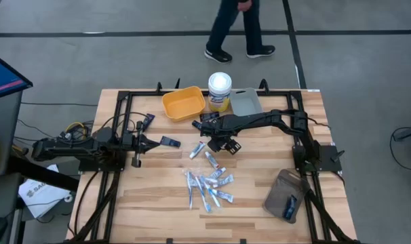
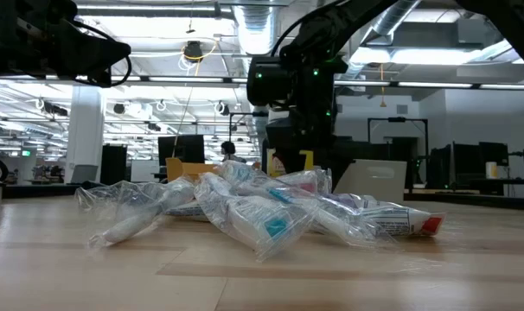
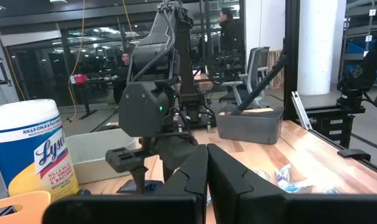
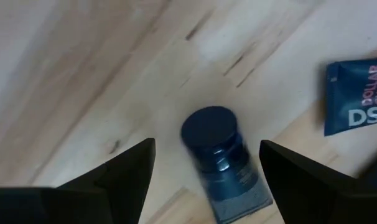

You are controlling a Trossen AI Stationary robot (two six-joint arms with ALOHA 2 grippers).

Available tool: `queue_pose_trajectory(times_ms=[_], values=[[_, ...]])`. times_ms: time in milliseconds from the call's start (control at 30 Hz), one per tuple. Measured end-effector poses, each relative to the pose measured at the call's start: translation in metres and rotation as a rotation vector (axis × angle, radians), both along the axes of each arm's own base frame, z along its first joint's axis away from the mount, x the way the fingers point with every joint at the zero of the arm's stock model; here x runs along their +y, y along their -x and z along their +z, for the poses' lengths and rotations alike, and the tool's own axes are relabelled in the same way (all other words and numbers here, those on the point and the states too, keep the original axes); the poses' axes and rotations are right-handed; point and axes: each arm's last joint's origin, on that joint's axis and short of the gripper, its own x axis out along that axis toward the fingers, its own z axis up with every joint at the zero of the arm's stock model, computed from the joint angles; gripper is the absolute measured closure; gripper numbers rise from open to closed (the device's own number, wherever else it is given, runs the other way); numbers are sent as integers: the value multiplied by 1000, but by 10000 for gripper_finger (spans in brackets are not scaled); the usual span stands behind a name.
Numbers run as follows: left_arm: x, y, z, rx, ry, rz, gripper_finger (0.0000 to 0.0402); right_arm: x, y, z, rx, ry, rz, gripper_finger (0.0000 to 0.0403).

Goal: Pick & Place Travel size toiletries
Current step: Put the blue shaving butter into the black bin

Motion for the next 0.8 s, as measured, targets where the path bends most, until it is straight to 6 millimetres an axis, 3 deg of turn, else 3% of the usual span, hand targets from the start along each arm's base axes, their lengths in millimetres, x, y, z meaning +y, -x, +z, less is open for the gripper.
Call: queue_pose_trajectory(times_ms=[167, 433, 667, 800], values=[[0, 0, 0, 0, 0, 0, 401, -2, -2, -3, -11, -7, -3, 144], [0, 0, 0, -2, 0, 0, 401, -15, 1, -4, -24, -77, -63, 287], [0, 0, 1, -5, 0, 0, 401, -12, 1, -2, -27, -76, -102, 289], [0, 0, 1, -6, 0, 0, 401, -7, -2, 19, -101, -98, -160, 289]])
